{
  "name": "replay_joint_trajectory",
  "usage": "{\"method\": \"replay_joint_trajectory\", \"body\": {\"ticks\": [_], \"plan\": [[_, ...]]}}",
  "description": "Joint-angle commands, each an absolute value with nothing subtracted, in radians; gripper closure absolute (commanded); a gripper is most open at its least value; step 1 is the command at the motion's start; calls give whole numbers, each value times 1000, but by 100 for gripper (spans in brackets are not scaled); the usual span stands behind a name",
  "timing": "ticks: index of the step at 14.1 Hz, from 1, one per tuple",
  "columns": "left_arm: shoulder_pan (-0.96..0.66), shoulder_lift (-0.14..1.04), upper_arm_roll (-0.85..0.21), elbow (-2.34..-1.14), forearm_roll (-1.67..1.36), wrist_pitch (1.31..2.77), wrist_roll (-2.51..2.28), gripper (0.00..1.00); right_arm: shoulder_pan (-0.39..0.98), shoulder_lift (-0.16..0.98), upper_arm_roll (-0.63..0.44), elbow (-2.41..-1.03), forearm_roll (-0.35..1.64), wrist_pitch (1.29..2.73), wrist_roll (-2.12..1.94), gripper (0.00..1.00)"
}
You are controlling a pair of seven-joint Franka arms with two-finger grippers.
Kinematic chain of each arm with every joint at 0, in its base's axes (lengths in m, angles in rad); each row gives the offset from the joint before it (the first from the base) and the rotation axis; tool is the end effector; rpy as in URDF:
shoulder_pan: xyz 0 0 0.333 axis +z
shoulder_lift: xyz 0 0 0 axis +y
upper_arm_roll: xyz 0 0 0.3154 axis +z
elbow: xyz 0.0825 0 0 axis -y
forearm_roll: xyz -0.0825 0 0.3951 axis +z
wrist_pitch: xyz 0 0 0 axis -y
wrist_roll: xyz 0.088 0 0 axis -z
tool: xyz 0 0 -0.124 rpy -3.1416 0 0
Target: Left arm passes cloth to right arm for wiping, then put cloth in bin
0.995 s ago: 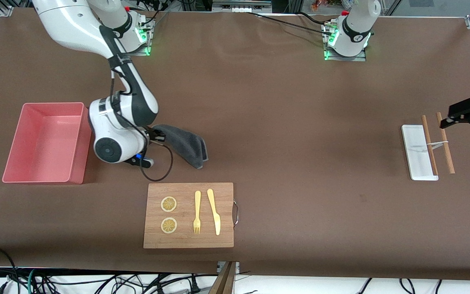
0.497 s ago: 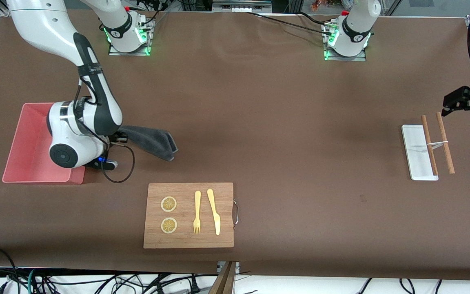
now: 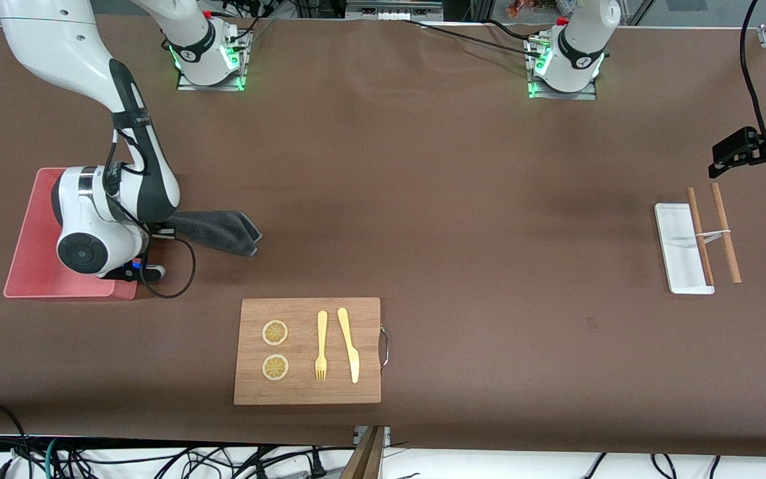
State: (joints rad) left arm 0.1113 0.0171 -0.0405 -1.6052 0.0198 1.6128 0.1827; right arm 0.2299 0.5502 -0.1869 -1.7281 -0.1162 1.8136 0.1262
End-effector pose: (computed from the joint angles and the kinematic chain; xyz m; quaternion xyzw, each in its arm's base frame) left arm 0.5719 0.0431 0.5842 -0.9984 0.0564 0.0059 0.0089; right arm 0.6136 0.0206 0.2213 0.9688 -0.0118 -0.2163 0.1207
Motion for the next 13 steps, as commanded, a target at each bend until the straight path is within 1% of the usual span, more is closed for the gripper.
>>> {"method": "replay_joint_trajectory", "body": {"ticks": [1,3,5,10,13], "plan": [[112,23,-46,-1601,8,1623,169,0,229,537,-180,-1743,-127,1865,118,100],[112,40,-46,-1586,6,1631,167,0,235,555,-170,-1743,-95,1916,161,100],[106,38,-46,-1586,6,1626,167,0,238,563,-126,-1743,-75,1954,236,100],[110,38,-45,-1586,5,1621,170,0,245,571,-45,-1738,-38,2014,448,100],[114,38,-44,-1586,5,1621,170,0,253,584,-2,-1712,-8,2045,567,100]]}}
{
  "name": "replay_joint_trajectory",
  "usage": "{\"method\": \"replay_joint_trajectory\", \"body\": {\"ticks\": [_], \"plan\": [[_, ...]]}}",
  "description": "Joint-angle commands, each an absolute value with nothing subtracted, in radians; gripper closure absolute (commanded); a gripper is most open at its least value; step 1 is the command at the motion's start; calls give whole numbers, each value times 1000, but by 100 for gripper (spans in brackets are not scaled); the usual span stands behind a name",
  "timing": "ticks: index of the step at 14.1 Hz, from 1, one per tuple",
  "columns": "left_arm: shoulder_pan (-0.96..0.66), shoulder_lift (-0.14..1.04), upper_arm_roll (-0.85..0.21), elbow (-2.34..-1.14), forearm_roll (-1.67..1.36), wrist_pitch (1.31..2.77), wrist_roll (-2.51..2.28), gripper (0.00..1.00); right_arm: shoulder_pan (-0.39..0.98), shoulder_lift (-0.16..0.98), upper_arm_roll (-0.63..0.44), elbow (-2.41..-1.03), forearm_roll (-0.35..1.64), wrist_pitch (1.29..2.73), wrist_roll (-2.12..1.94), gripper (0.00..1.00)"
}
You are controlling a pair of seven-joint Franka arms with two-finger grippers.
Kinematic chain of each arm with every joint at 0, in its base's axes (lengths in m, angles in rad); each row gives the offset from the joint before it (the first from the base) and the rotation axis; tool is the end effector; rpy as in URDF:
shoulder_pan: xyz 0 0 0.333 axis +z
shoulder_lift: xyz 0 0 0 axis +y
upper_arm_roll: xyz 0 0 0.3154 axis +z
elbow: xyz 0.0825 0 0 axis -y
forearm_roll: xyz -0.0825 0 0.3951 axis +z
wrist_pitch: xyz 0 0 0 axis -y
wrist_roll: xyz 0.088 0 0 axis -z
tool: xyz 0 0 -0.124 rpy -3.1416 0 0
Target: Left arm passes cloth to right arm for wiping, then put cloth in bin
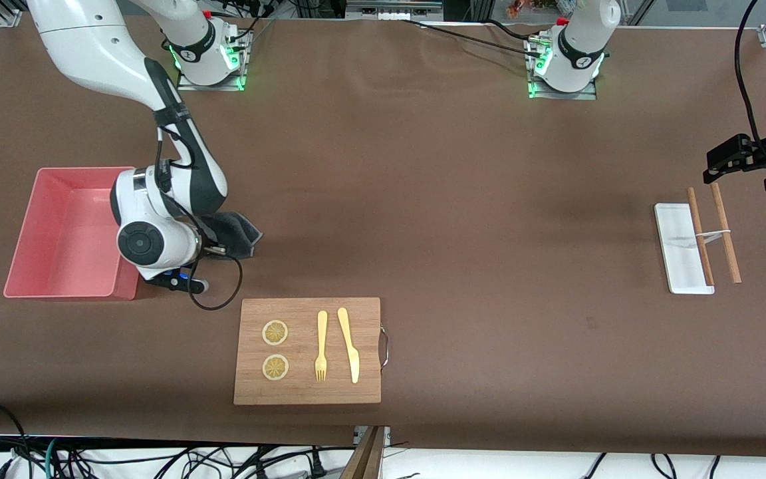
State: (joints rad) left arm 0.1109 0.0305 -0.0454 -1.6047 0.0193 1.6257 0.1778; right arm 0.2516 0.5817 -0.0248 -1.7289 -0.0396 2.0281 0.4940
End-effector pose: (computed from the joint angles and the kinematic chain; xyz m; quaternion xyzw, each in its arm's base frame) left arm 0.5771 0.0405 0.5778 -0.9983 0.0567 0.0058 0.0083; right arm 0.6238 0.1419 0.2023 0.9825 -0.1197 -0.1234 0.0715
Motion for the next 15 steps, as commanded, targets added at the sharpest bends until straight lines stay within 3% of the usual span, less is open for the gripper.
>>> {"method": "replay_joint_trajectory", "body": {"ticks": [1,15], "plan": [[114,38,-44,-1586,5,1621,169,0,262,592,9,-1700,9,2046,598,100],[114,38,-45,-1586,5,1618,169,0,359,696,219,-1533,26,2137,1100,100]]}}
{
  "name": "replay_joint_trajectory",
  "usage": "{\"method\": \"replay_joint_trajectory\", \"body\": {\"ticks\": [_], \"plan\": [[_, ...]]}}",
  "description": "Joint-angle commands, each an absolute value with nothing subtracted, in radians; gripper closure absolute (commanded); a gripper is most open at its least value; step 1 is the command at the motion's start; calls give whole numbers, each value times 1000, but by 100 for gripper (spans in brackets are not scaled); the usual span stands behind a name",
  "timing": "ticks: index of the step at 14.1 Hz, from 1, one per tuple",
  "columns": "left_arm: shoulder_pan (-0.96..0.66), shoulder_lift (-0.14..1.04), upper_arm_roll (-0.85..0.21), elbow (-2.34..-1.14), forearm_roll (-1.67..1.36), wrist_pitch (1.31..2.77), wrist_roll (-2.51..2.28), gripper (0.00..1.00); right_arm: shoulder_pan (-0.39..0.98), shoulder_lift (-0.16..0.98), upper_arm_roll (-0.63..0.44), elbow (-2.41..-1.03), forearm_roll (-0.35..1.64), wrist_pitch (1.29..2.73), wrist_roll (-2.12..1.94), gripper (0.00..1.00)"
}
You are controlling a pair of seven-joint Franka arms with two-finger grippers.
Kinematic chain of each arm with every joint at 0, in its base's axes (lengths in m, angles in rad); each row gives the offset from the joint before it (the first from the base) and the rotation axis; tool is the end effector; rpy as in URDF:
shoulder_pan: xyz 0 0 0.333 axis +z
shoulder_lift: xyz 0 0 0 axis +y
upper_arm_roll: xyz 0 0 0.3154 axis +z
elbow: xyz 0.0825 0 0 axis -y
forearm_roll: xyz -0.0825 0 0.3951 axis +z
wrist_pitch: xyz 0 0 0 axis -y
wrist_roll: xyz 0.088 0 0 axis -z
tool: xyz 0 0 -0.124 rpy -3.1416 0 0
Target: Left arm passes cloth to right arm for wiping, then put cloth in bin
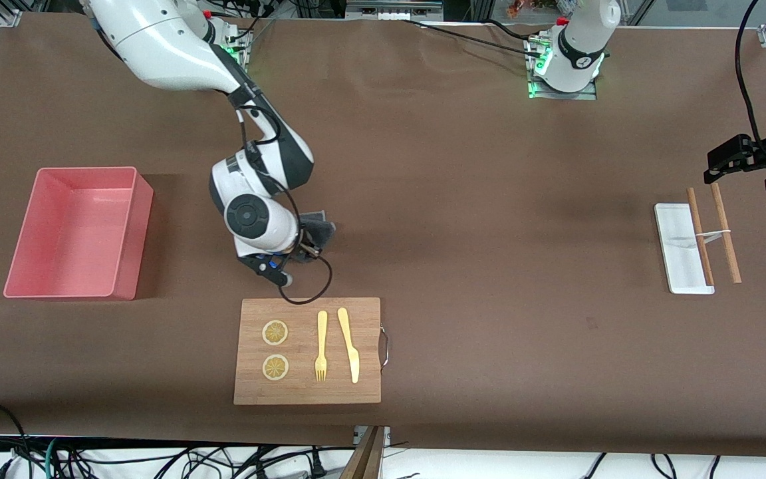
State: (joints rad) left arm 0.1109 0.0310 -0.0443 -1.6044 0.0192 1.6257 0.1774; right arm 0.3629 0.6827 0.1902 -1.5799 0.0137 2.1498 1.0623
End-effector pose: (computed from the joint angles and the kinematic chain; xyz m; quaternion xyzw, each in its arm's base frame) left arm 0.5772 0.0411 0.5777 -0.9984 0.0559 0.0059 0.0082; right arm 0.5982 0.3532 0.2112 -0.9587 0.2720 0.0829 0.0092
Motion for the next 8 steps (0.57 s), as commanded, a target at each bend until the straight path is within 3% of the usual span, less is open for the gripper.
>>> {"method": "replay_joint_trajectory", "body": {"ticks": [1,8], "plan": [[114,38,-44,-1586,5,1618,169,0,359,690,227,-1522,26,2131,1115,100],[114,37,-44,-1586,5,1615,169,0,295,605,226,-1430,25,1815,926,100]]}}
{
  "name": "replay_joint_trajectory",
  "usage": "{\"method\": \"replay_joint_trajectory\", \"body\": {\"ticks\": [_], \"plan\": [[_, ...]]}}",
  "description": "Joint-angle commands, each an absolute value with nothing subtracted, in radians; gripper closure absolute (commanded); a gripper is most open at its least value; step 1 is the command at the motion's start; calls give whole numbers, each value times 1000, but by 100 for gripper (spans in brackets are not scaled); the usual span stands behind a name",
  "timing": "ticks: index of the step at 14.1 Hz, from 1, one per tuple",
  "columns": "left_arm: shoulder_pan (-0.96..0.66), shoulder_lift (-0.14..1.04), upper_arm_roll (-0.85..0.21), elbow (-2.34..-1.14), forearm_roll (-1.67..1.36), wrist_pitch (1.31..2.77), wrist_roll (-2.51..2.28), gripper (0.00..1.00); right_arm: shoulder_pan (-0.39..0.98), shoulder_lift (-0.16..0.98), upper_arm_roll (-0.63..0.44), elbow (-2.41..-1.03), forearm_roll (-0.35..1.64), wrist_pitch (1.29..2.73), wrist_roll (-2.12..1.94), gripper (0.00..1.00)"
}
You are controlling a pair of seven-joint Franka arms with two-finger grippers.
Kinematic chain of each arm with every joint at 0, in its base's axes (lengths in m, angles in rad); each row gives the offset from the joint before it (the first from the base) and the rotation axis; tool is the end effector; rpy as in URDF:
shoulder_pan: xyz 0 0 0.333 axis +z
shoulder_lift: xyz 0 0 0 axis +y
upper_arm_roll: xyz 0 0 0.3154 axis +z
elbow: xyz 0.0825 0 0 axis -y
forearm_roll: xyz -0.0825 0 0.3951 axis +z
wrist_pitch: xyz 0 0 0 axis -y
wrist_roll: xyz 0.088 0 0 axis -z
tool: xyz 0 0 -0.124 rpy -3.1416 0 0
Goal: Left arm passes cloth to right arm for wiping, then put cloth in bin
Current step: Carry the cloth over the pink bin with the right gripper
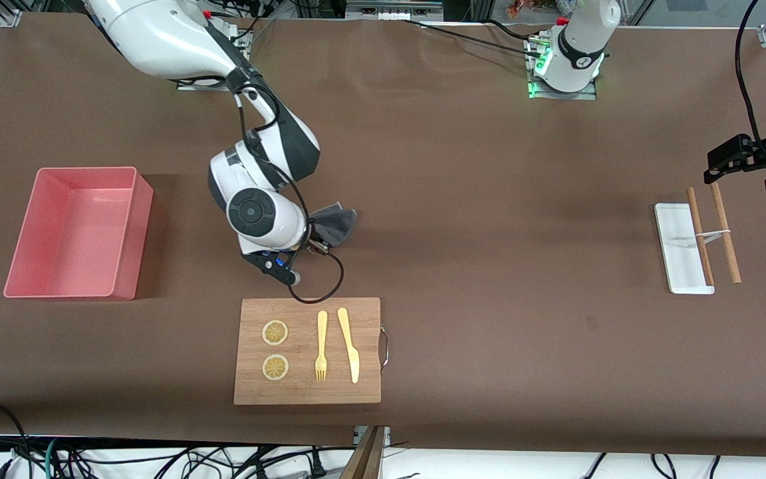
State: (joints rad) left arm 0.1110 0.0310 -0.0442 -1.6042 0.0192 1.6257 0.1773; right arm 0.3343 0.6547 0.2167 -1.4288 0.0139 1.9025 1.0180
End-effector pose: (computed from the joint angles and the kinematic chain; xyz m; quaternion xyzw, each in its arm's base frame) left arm 0.5772 0.0413 0.5778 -0.9984 0.0558 0.0058 0.0083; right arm 0.6142 0.3505 0.2819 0.9623 -0.2484 -0.1108 0.0067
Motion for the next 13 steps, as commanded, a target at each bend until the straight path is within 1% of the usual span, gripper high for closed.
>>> {"method": "replay_joint_trajectory", "body": {"ticks": [1,6,8,10,13], "plan": [[114,37,-44,-1586,5,1615,169,0,279,580,225,-1430,26,1769,873,100],[114,37,-44,-1586,0,1609,169,0,177,430,206,-1428,22,1505,579,100],[114,37,-45,-1586,0,1609,169,0,155,364,142,-1428,21,1404,423,100],[114,37,-44,-1586,0,1608,169,0,131,316,77,-1428,17,1332,268,100],[114,37,-46,-1586,0,1605,169,0,97,278,-12,-1428,-11,1286,88,100]]}}
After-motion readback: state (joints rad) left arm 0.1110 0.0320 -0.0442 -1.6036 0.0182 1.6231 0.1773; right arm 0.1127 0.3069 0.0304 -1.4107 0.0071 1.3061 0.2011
